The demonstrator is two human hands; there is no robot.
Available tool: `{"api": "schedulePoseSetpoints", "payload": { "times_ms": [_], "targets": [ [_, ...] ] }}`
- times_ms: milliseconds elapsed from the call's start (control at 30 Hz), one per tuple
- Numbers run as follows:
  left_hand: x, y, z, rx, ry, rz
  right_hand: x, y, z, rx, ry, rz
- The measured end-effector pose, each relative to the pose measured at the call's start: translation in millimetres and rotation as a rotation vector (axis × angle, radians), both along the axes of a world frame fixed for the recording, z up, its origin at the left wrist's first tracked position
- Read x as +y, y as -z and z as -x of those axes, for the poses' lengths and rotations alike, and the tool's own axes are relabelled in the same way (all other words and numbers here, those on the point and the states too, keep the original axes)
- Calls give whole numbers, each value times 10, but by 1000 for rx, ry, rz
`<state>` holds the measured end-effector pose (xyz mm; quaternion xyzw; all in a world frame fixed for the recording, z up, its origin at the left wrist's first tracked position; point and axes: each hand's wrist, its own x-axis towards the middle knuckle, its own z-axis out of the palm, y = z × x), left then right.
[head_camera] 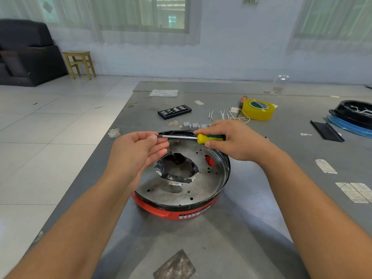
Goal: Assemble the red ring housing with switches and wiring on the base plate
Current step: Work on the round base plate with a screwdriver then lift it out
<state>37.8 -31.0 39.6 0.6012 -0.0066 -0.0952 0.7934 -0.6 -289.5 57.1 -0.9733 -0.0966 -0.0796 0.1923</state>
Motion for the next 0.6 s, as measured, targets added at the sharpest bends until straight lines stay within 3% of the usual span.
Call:
{"api": "schedulePoseSetpoints", "payload": {
  "times_ms": [233,467,600],
  "targets": [
    [56,-54,-18,2,-6,-2,64,-25,13,-52,-22,44],
    [91,-47,-49,-164,-17,-219,75,-69,39,-65,-22,67],
    [112,-33,-60,-189,23,-219,53,-79,41,-46,-16,64]
  ]
}}
